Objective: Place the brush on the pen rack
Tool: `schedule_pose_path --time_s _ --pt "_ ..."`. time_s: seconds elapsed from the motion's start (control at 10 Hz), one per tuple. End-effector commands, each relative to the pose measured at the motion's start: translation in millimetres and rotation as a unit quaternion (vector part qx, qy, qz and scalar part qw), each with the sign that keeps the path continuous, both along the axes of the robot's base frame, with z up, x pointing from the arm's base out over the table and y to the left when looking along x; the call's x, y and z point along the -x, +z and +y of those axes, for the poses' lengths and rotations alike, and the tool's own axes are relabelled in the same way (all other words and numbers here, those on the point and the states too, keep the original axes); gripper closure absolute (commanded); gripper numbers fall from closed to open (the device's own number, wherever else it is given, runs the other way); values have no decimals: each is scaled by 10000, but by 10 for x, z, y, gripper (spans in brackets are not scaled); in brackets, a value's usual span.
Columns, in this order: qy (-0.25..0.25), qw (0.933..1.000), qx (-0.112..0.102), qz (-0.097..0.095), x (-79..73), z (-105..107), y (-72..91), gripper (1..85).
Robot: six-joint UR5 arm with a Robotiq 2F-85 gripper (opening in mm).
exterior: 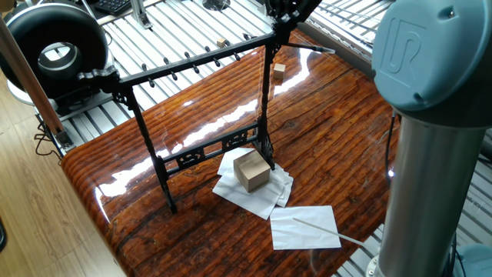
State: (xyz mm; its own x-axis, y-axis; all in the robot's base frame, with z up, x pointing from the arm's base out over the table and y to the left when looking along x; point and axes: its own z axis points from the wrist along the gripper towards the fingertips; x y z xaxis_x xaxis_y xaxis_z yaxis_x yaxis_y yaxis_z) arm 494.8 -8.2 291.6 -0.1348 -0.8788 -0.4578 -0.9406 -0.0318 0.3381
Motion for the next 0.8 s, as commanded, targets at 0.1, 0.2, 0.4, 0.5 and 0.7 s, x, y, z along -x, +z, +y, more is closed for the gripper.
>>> schedule_pose_path --time_s 0.1,0.2,0.4,0.5,0.7 --pt "145 9998 -13 -101 -15 -6 4 847" --pt "171 9998 -30 -116 -18 2 4 847" --pt "163 9998 -77 -86 -4 39 57 847" --pt "164 9998 -59 -68 0 43 77 847" --pt "158 9998 -57 -65 -20 68 88 847"
